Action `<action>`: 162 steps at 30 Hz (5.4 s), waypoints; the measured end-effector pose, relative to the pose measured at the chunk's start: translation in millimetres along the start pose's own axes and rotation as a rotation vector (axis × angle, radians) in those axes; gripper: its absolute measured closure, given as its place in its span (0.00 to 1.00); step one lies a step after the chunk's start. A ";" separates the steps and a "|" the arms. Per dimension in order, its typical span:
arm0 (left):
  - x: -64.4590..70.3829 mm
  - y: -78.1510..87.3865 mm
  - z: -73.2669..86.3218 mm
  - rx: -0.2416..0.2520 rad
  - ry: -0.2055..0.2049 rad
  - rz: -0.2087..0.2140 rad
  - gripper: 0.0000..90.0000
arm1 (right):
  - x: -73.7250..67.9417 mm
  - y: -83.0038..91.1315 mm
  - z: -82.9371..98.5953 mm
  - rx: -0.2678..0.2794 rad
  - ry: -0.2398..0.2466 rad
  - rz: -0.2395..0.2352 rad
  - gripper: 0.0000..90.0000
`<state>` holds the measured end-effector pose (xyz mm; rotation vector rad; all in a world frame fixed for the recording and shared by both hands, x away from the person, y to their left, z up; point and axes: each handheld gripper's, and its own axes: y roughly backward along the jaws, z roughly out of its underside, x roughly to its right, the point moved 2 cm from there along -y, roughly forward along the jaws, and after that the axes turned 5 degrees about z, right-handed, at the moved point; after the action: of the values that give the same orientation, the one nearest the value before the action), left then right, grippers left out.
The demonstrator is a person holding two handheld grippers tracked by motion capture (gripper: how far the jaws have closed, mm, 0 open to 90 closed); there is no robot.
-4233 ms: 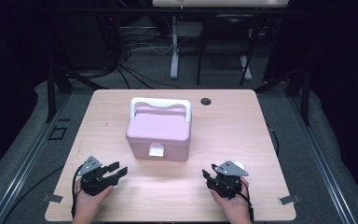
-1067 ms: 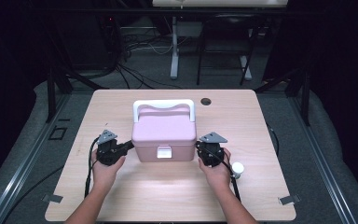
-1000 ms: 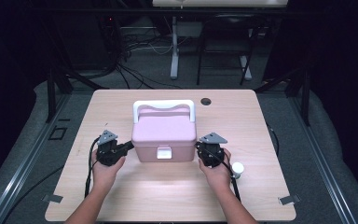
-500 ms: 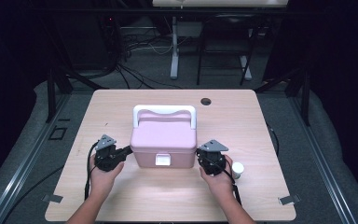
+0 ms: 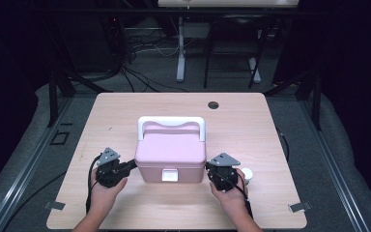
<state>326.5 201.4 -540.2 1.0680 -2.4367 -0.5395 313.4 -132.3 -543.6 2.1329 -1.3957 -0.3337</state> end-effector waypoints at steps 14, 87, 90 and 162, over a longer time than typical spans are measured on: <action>13.5 14.2 12.4 -0.008 0.008 0.026 1.00 | -6.7 18.6 10.6 -0.017 0.004 -0.015 1.00; 27.7 67.7 -2.4 0.020 -0.015 0.120 0.77 | 10.7 84.5 6.2 0.031 0.001 -0.137 0.79; 26.9 68.5 -7.3 0.024 -0.009 0.127 0.76 | 13.0 87.3 -0.2 0.037 -0.015 -0.152 0.77; 44.4 41.4 -41.6 0.085 -0.002 0.205 0.82 | 11.2 75.3 -36.4 0.176 -0.065 -0.246 0.79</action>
<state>296.4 186.4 -474.8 0.8365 -2.5526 -0.3741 278.9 -153.3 -469.5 2.4667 -1.2378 -0.3901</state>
